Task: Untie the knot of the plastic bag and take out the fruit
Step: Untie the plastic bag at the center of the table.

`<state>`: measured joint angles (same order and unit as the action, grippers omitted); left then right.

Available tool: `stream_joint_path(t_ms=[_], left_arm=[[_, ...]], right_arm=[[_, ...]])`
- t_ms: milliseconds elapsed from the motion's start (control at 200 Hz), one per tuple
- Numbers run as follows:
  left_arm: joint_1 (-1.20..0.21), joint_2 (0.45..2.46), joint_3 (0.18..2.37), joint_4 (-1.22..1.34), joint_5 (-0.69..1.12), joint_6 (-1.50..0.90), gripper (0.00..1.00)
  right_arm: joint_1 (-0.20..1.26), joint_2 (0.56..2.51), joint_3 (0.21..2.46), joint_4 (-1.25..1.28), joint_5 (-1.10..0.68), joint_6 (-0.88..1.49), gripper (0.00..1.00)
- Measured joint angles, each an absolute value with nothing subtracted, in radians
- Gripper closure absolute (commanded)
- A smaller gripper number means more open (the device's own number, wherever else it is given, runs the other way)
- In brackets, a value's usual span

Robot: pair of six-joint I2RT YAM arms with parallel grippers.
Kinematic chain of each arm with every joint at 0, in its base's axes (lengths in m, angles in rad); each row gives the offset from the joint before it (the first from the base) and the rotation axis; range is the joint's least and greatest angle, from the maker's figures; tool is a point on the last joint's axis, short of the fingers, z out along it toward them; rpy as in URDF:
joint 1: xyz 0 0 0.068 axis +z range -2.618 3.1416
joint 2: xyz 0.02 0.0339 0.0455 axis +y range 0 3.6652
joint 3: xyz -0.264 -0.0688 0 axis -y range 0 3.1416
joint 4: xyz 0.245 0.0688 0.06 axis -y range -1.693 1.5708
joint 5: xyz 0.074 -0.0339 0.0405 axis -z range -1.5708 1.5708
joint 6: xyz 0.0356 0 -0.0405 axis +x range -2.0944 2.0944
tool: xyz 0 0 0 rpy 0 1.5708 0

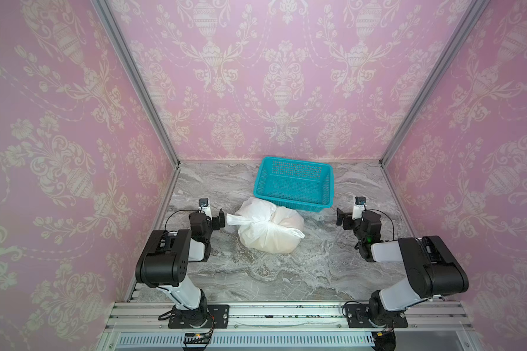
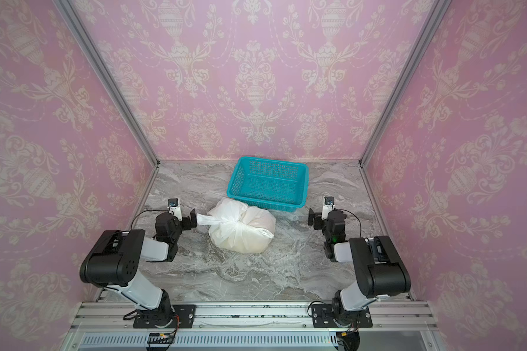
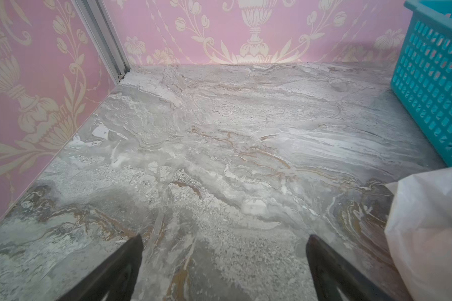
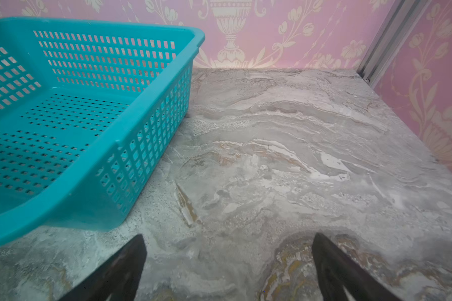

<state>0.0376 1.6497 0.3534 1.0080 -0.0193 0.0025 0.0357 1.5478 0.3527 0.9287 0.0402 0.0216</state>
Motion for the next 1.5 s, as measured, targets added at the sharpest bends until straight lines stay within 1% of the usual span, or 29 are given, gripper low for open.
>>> stream_joint_path(t_ms=[781,886,951,1051,1151,1216,1251,1316,1401,1501], left_arm=[[0.039,1.649,0.353,1.006,-0.005,0.002,0.01],[0.039,1.650,0.353,1.007,-0.005,0.002,0.01],[0.039,1.649,0.353,1.007,-0.005,0.002,0.01],[0.036,1.613,0.354,0.967,-0.009,0.002,0.01],[0.028,1.452,0.385,0.786,-0.050,-0.011,0.01],[0.023,1.329,0.440,0.665,-0.071,-0.055,0.01],[0.022,1.265,0.467,0.616,-0.077,-0.093,0.01],[0.022,1.141,0.504,0.534,-0.063,-0.168,0.01],[0.022,1.002,0.527,0.457,0.031,-0.239,0.01],[0.022,0.908,0.548,0.380,0.125,-0.338,0.01]], right_arm=[[0.068,1.547,0.335,0.975,0.072,0.018,0.00],[0.068,1.527,0.335,0.949,0.120,0.023,0.00],[0.074,1.440,0.336,0.855,0.186,0.034,0.00],[0.098,1.221,0.344,0.709,0.311,0.108,0.00],[0.108,1.023,0.341,0.617,0.379,0.235,0.00],[0.102,0.921,0.340,0.538,0.382,0.337,0.00],[0.096,0.877,0.341,0.488,0.361,0.376,0.00],[0.087,0.810,0.359,0.367,0.267,0.417,0.00],[0.084,0.733,0.392,0.234,0.136,0.500,0.00],[0.068,0.638,0.429,0.154,-0.045,0.625,0.00]])
